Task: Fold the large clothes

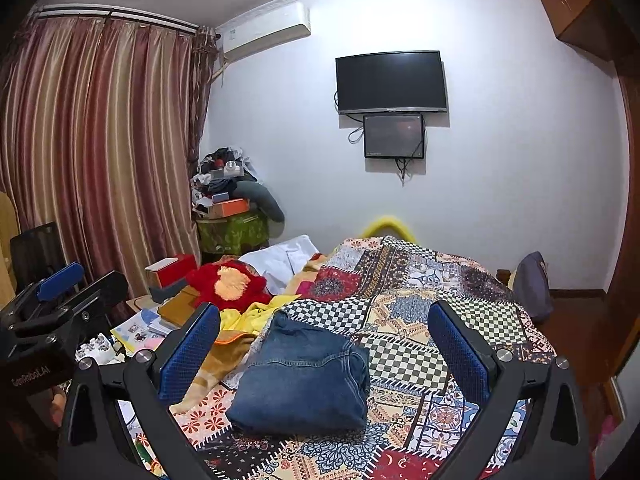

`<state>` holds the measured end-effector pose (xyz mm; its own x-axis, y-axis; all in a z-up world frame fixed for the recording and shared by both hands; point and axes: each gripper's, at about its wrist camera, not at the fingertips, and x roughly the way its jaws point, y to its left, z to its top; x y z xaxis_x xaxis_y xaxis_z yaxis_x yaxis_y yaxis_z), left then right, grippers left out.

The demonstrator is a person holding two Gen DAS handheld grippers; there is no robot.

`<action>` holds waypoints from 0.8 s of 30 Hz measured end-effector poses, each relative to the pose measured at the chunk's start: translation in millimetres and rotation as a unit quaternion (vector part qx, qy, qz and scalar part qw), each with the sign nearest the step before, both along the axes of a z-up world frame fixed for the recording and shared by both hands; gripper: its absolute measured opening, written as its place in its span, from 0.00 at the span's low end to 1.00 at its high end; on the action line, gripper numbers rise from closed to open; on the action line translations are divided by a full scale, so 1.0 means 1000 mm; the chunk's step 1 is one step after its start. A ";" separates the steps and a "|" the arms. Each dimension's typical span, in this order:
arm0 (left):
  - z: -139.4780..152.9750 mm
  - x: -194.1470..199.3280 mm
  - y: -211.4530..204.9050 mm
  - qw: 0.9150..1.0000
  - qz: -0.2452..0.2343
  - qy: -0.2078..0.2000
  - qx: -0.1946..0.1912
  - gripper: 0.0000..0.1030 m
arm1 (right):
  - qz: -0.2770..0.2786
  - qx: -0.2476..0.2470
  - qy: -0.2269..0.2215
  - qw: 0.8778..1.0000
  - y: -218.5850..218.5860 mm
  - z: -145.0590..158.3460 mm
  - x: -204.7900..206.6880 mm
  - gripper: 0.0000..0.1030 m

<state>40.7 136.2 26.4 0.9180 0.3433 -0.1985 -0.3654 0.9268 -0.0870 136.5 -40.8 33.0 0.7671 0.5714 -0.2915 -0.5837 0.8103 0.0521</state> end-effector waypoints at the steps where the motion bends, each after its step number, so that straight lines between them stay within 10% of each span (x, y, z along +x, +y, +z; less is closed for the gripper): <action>1: -0.001 0.000 0.001 1.000 -0.001 0.000 0.000 1.00 | 0.000 0.000 0.000 1.000 0.000 0.000 0.000 1.00; 24: -0.002 0.000 0.010 1.000 -0.019 0.001 -0.001 1.00 | 0.000 -0.001 0.000 1.000 -0.001 -0.002 0.001 1.00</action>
<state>40.4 146.2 24.9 0.9298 0.3085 -0.2004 -0.3309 0.9395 -0.0887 137.1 -41.7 31.5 0.7670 0.5708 -0.2931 -0.5839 0.8103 0.0501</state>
